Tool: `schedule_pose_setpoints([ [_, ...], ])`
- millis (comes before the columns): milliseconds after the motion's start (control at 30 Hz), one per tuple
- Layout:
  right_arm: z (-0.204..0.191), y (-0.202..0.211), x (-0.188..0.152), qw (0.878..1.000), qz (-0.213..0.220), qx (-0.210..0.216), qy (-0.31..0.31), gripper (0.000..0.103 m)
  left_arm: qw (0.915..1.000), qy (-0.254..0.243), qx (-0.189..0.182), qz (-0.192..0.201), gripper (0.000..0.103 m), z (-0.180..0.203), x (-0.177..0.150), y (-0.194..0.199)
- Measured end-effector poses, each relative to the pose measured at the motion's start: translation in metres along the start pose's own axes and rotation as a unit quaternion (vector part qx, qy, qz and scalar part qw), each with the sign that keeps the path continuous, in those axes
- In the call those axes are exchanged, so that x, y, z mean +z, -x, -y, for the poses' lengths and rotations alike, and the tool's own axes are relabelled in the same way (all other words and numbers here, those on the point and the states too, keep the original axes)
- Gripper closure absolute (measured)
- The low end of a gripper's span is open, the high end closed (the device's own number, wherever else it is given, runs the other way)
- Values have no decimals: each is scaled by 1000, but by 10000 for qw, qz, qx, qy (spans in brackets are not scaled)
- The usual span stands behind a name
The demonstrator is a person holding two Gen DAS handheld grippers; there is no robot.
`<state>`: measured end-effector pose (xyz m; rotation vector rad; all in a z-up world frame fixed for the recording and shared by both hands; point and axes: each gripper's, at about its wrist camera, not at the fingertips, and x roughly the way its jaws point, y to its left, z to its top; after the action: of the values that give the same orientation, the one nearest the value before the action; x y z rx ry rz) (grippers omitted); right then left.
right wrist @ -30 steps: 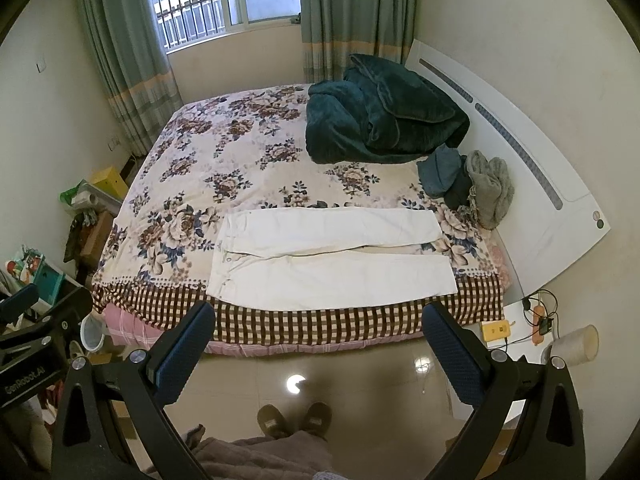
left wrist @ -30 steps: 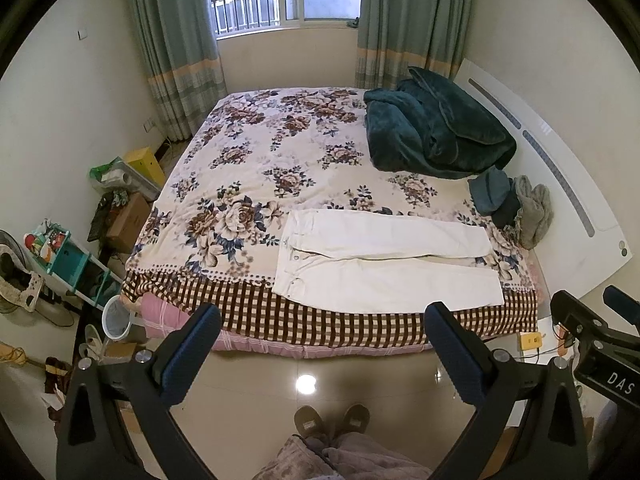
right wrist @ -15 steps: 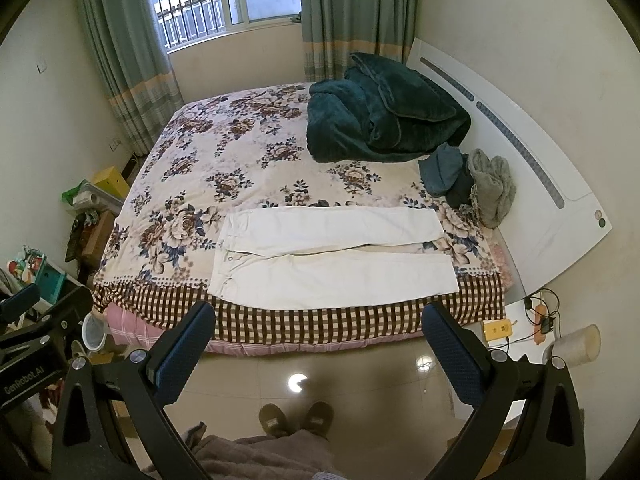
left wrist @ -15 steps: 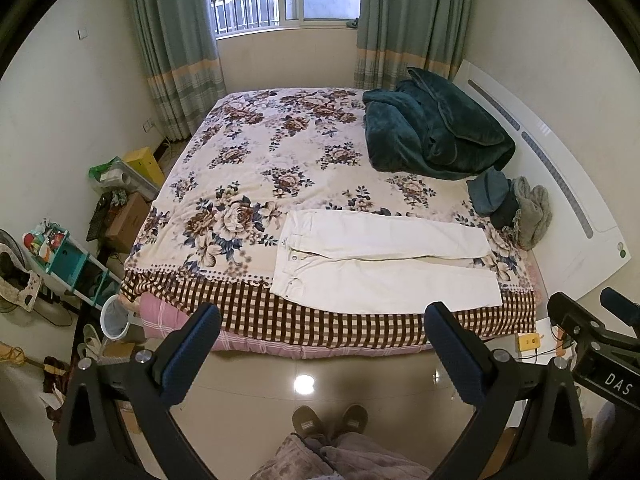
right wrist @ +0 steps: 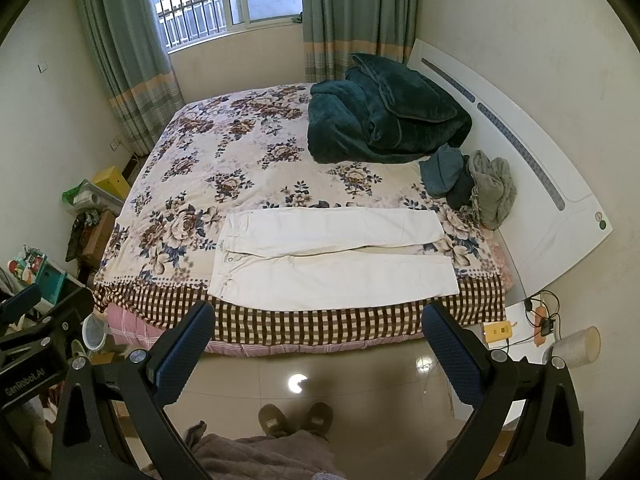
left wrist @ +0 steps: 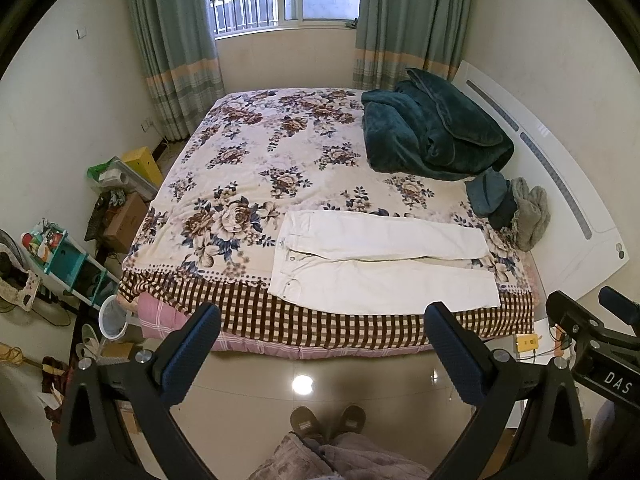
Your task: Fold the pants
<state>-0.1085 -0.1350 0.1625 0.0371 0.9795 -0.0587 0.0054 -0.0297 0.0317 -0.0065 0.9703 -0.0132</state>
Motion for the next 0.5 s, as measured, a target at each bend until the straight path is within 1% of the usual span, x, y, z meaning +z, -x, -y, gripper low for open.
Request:
schedule_pose_setpoints([
  [500, -1, 1, -1, 10000, 6, 4, 0, 0, 10000, 28, -34, -19, 0, 3, 3, 0],
])
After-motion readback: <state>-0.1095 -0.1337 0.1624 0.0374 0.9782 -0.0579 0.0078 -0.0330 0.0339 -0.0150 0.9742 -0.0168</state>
